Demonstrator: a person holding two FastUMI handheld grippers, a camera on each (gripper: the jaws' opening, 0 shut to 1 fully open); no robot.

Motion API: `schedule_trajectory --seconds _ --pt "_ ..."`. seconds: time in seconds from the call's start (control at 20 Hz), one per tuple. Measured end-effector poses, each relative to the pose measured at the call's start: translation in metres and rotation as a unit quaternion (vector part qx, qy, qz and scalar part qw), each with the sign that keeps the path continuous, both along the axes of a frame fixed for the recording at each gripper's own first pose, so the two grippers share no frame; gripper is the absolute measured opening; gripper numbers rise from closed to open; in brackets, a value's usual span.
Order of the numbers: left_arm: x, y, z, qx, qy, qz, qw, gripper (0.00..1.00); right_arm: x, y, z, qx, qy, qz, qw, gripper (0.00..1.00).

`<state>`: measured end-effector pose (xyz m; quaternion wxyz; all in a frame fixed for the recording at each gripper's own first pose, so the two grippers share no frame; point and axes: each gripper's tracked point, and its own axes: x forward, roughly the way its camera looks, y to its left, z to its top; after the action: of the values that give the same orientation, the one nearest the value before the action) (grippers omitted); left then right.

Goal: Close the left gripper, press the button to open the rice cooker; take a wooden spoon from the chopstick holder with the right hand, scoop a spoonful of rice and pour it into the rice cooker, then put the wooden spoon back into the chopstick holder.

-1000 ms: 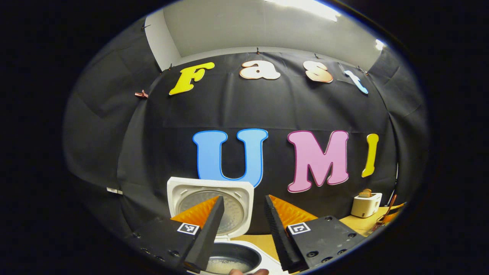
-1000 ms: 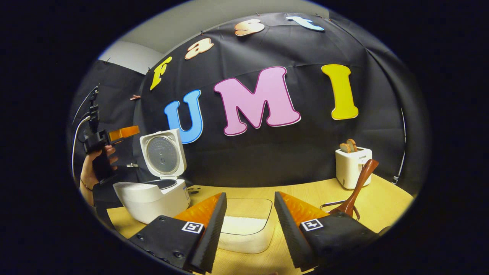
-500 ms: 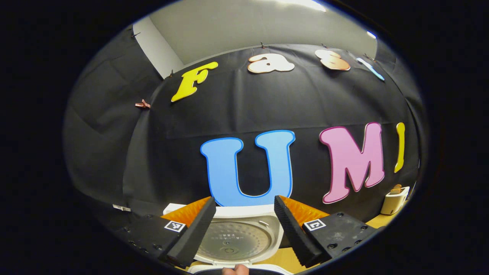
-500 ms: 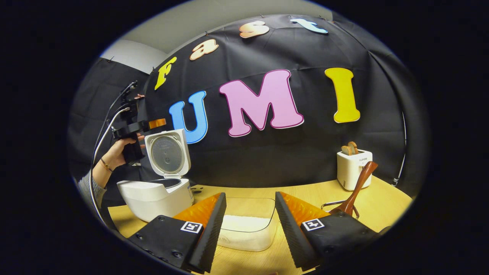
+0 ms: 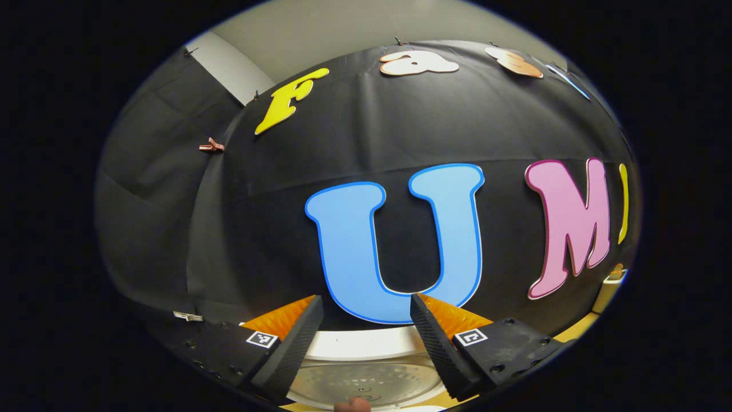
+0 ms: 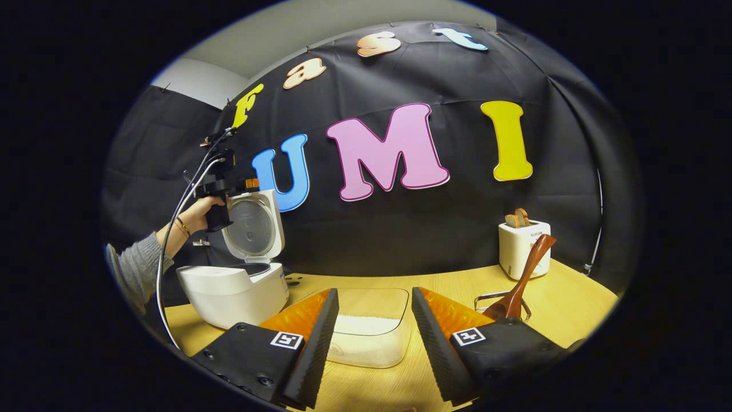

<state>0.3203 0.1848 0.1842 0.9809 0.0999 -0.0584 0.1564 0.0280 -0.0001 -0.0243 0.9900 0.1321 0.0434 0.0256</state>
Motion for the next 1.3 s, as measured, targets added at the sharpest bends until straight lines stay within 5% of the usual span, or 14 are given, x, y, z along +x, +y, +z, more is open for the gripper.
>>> schedule_trajectory --seconds 0.3,1.0,1.3 --pt "-0.016 -0.005 -0.019 -0.038 0.044 -0.011 0.998 0.99 0.003 0.001 -0.002 0.006 0.001 0.003 1.0 0.79" --pt "-0.159 -0.069 -0.073 -0.054 0.092 -0.072 0.992 1.0 0.0 0.002 0.001 0.007 -0.011 0.018 1.0 0.81" --pt "-0.193 -0.082 -0.111 -0.072 0.124 -0.068 0.987 1.0 -0.001 0.001 -0.003 0.004 -0.01 0.021 1.0 0.81"
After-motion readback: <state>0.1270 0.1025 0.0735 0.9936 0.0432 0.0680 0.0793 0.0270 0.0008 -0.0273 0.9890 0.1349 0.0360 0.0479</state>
